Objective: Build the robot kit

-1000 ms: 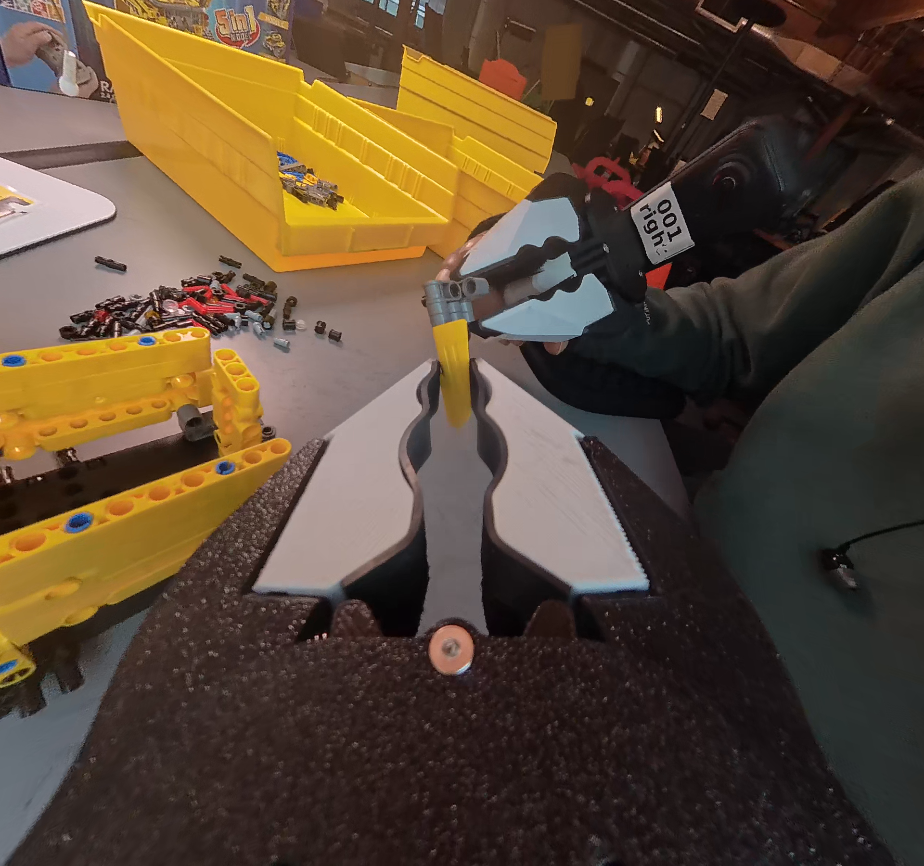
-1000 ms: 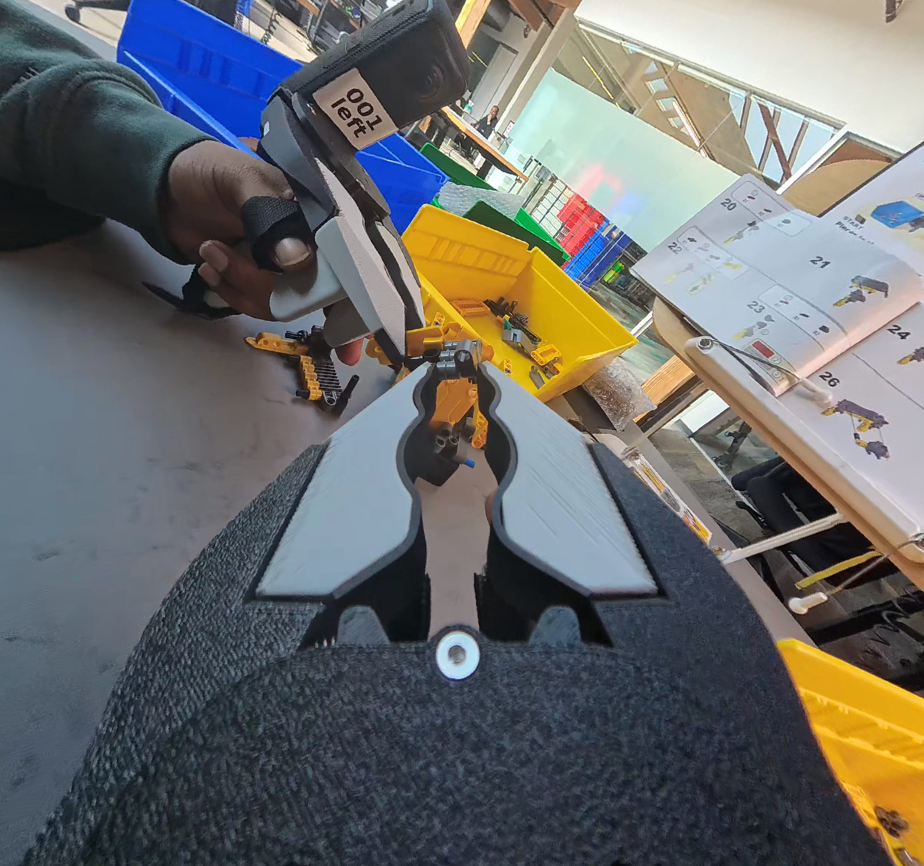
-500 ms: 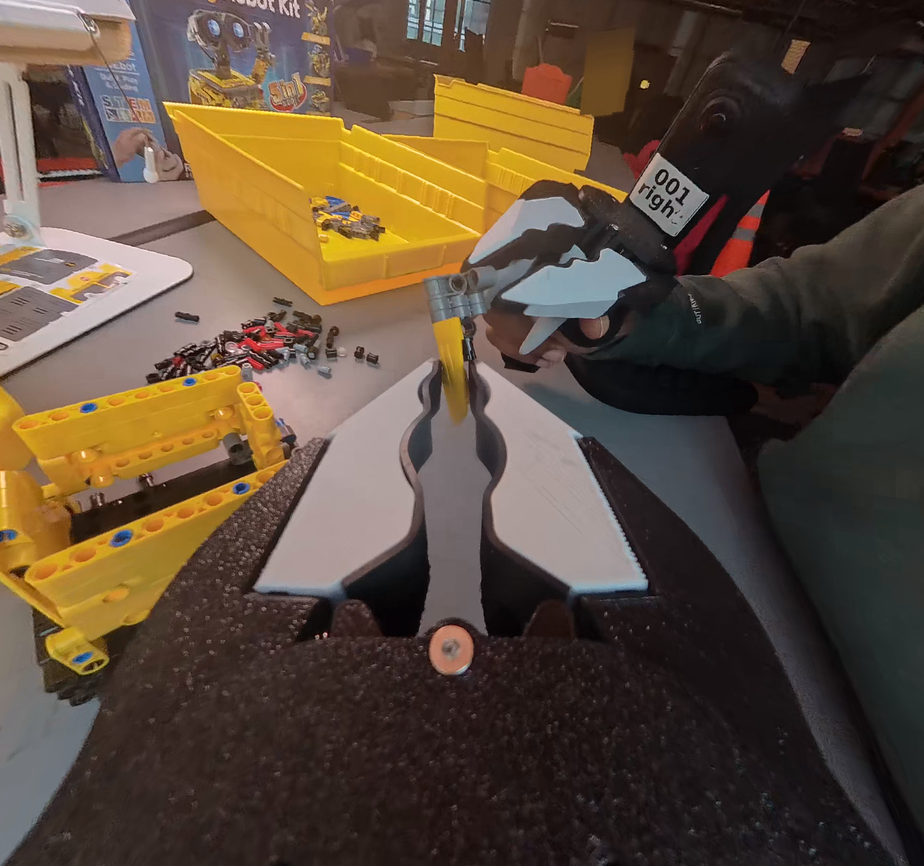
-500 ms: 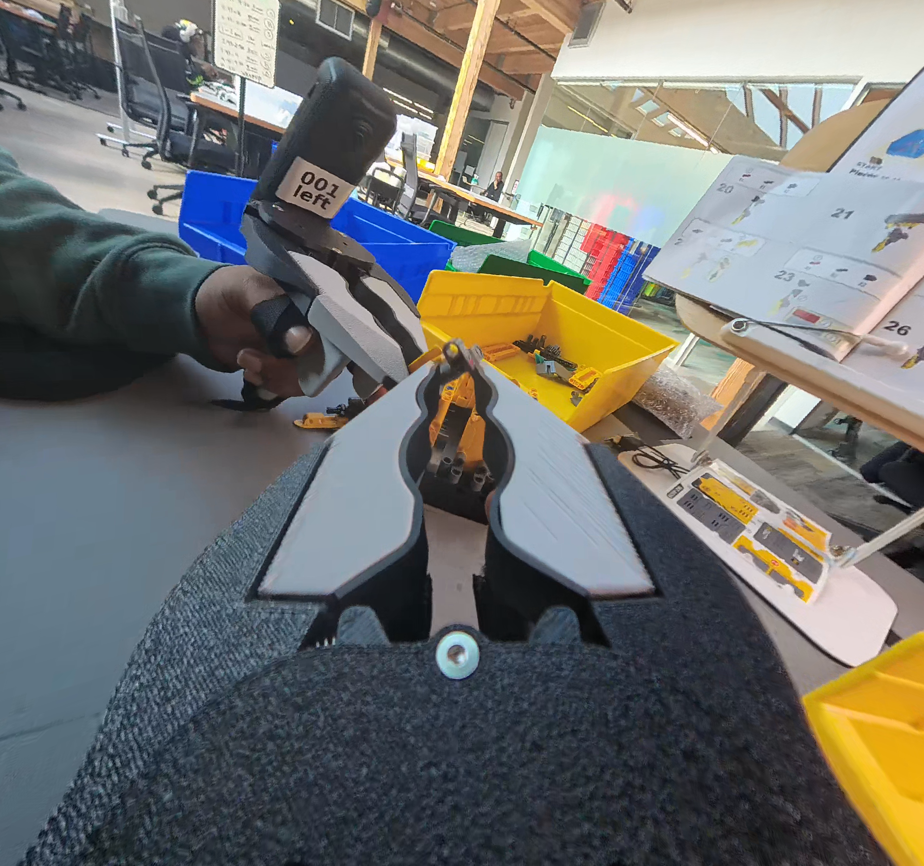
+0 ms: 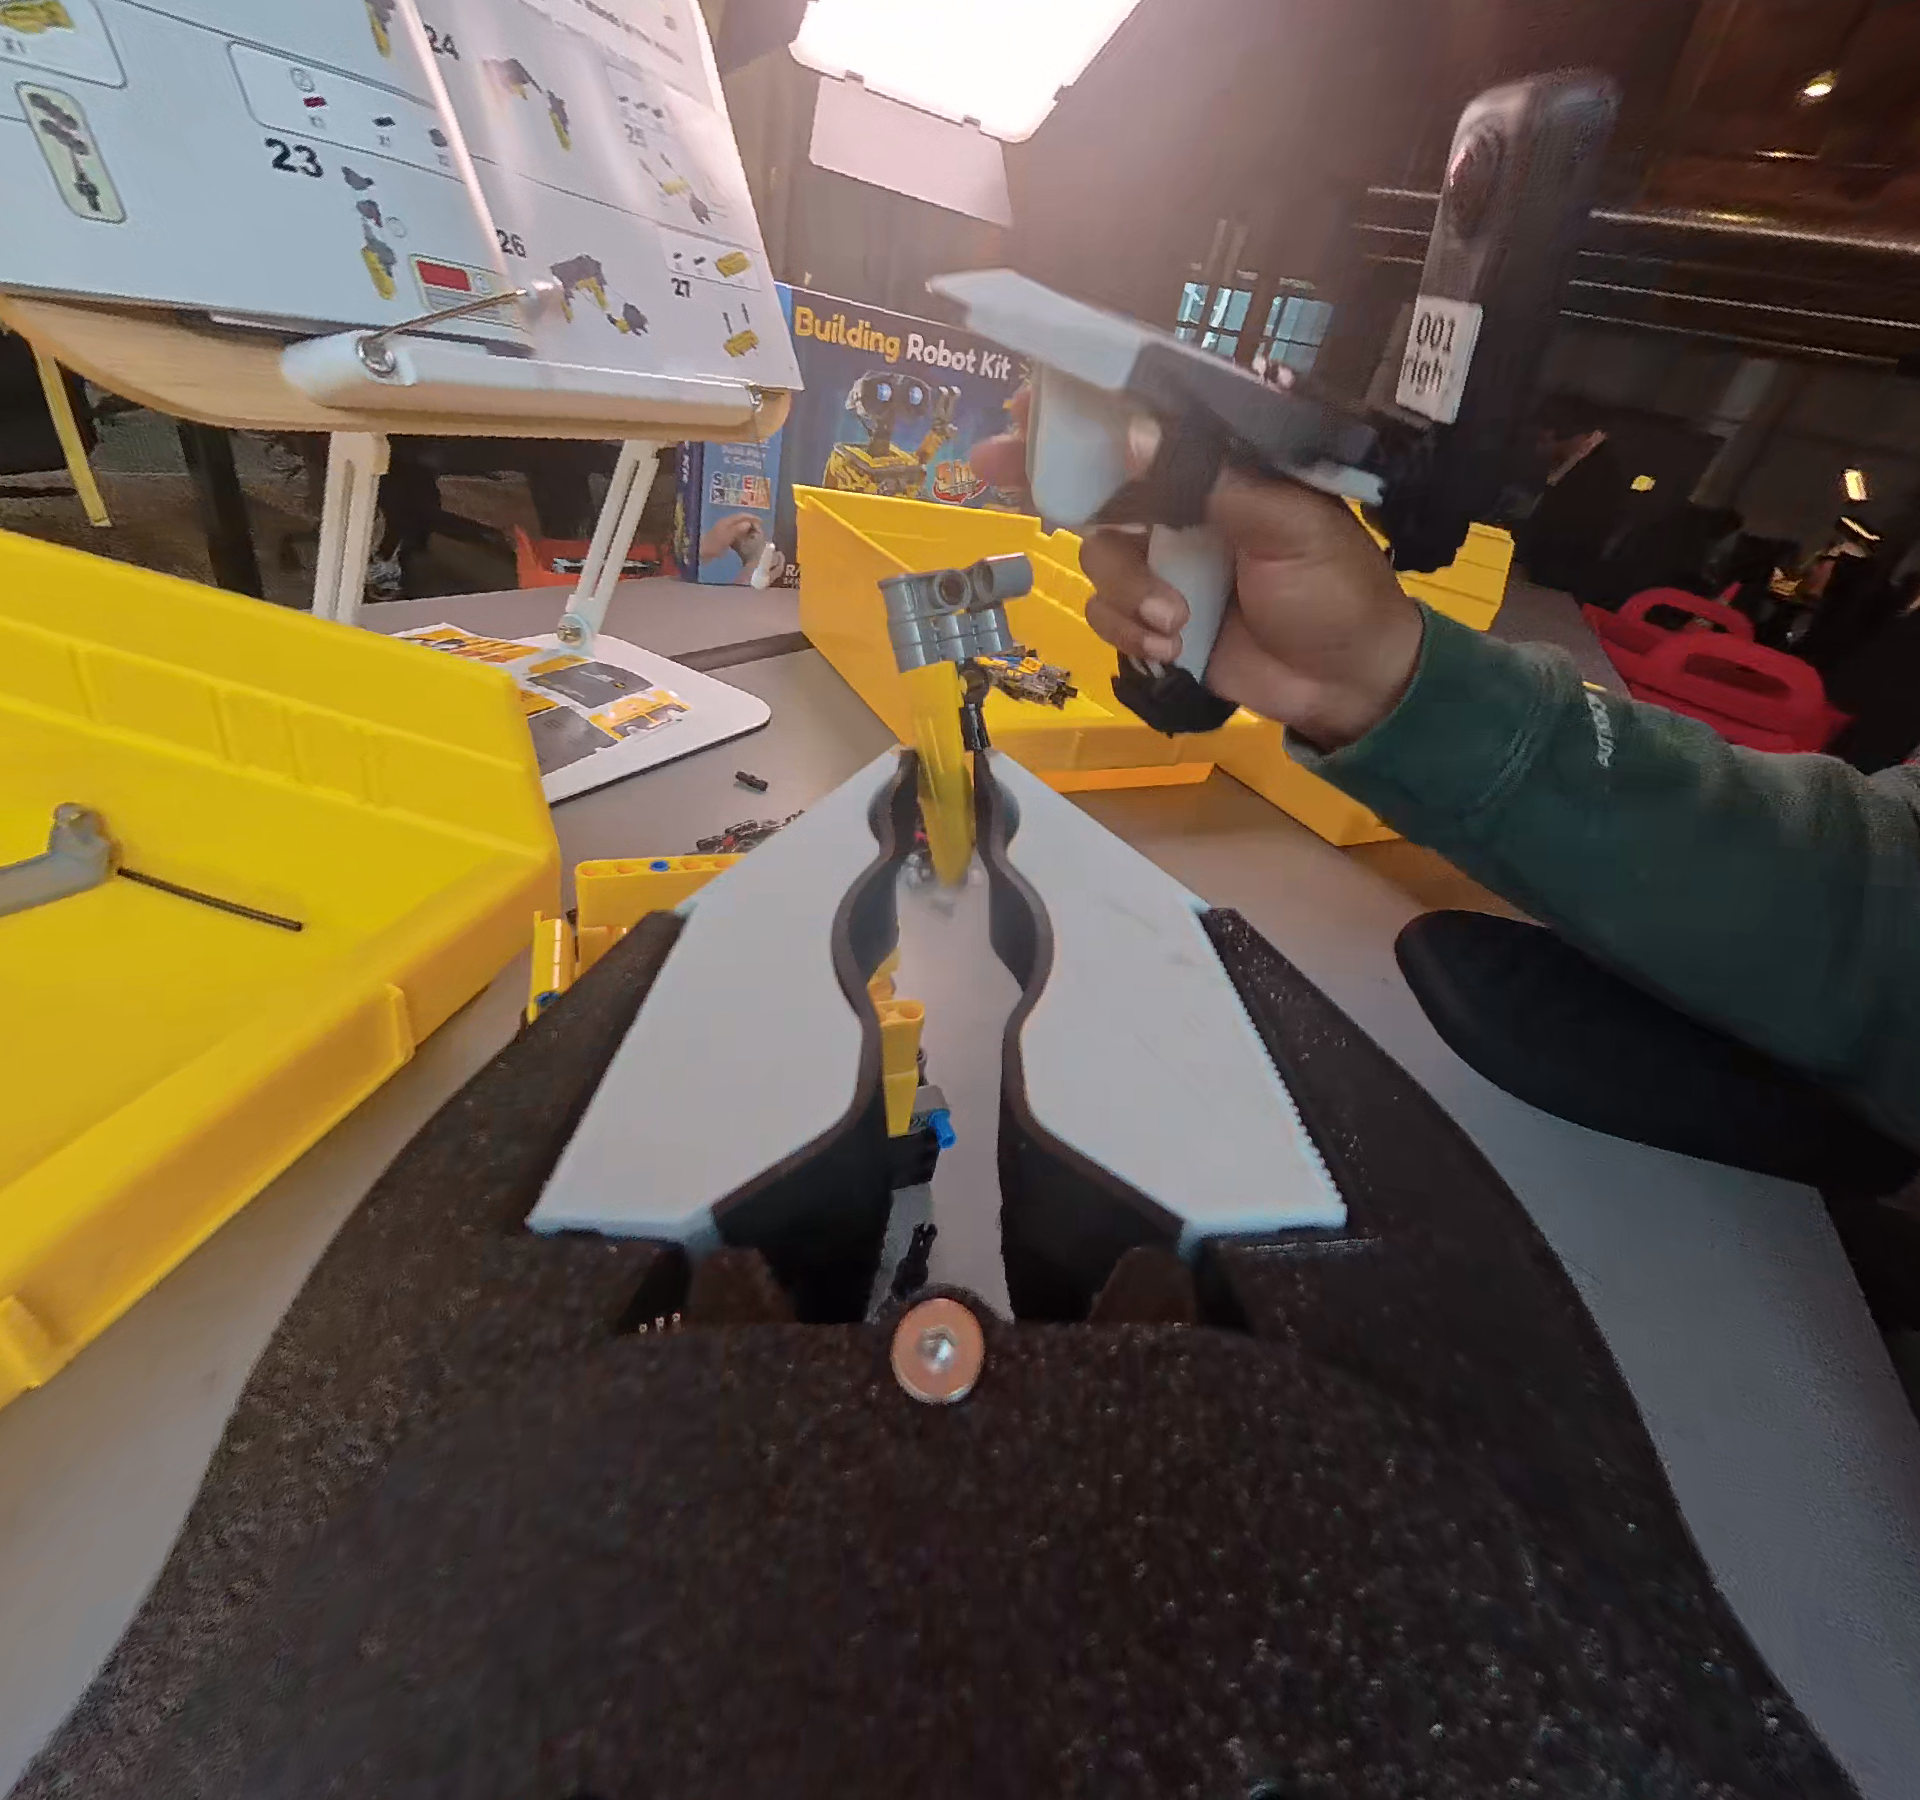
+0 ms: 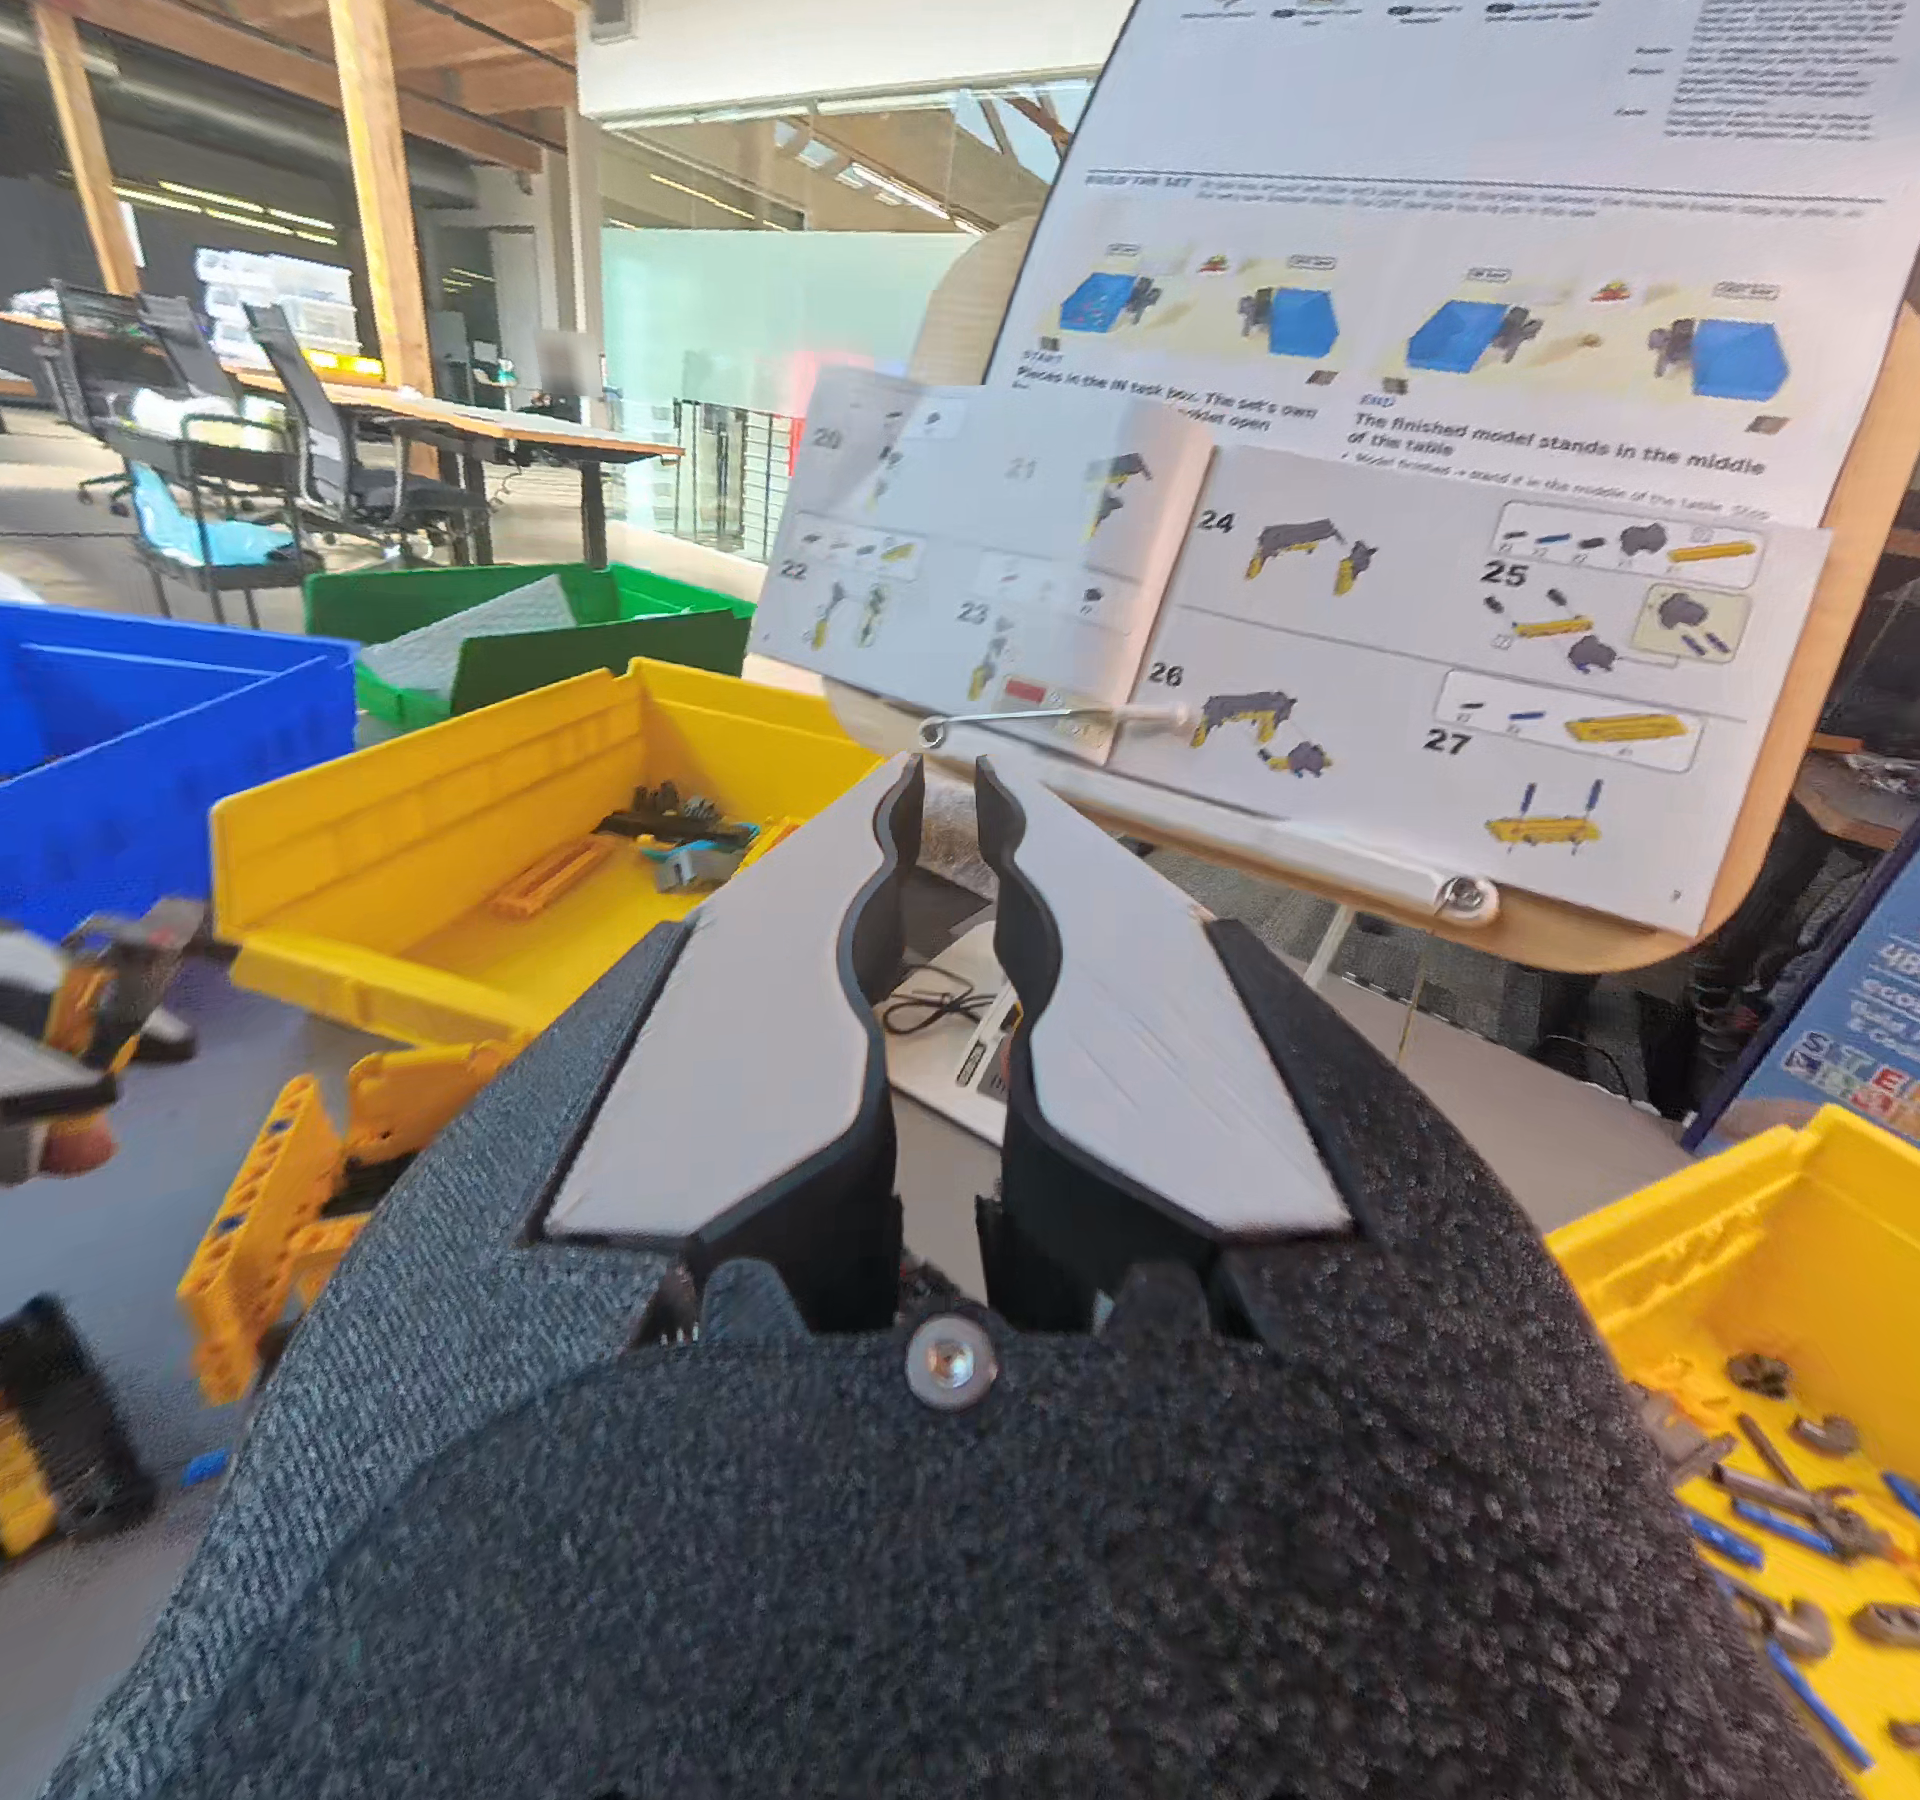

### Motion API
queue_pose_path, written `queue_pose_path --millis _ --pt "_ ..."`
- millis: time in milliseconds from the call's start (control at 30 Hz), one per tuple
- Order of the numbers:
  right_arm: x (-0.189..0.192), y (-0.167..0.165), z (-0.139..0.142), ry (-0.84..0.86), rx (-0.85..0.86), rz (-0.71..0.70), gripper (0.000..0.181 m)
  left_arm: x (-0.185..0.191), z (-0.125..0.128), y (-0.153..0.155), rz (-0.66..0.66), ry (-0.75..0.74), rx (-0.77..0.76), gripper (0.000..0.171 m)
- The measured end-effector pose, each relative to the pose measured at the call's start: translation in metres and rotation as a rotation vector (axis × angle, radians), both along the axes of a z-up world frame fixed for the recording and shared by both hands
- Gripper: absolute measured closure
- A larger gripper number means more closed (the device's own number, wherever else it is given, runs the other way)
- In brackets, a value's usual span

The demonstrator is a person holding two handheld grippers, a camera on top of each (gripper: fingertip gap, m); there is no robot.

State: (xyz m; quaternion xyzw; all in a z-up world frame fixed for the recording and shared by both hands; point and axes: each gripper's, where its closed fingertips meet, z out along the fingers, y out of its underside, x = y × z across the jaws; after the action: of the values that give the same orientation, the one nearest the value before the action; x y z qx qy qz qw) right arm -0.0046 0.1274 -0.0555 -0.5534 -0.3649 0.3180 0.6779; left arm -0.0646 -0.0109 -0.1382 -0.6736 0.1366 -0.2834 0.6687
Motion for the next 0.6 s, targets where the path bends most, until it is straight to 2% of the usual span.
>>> queue_pose_path --millis 200,300,400,600 --pt "-0.040 0.074 0.048 -0.010 0.085 0.027 0.174 -0.013 -0.006 0.006 0.060 0.040 -0.006 0.162" --pt "-0.066 0.103 0.053 -0.070 0.121 0.043 0.174 -0.027 -0.006 0.011 0.113 0.070 0.012 0.162" --pt "-0.085 0.130 0.047 -0.131 0.121 0.029 0.174 -0.036 -0.006 0.016 0.130 0.058 0.007 0.162" --pt "-0.076 0.163 0.050 -0.094 0.074 -0.110 0.176 -0.032 0.002 0.007 0.083 -0.026 -0.008 0.162"
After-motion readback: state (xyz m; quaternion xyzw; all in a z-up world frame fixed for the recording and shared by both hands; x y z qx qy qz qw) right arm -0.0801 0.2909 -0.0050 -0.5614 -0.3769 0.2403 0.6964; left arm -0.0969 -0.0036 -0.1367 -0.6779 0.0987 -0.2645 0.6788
